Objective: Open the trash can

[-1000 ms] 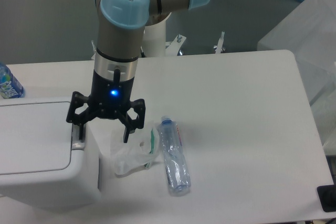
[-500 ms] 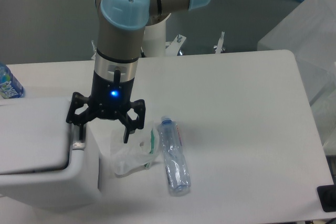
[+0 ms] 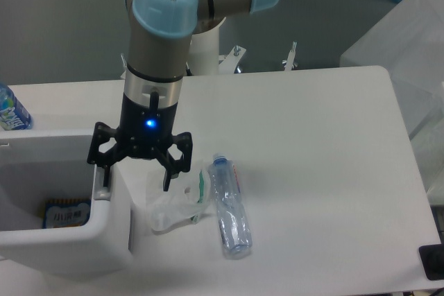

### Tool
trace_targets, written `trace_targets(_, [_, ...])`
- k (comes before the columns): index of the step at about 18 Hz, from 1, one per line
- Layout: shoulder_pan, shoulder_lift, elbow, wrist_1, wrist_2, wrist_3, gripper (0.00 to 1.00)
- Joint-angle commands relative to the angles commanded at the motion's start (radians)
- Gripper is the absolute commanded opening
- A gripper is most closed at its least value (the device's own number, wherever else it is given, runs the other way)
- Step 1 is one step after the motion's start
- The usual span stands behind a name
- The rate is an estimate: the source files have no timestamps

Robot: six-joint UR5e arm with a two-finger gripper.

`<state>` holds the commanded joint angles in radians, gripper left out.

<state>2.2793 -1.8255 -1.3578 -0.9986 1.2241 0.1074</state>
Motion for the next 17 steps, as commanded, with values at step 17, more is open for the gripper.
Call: trace_targets(17, [0.157,0.008,0.051,-0.149,0.367,0.475,1.0])
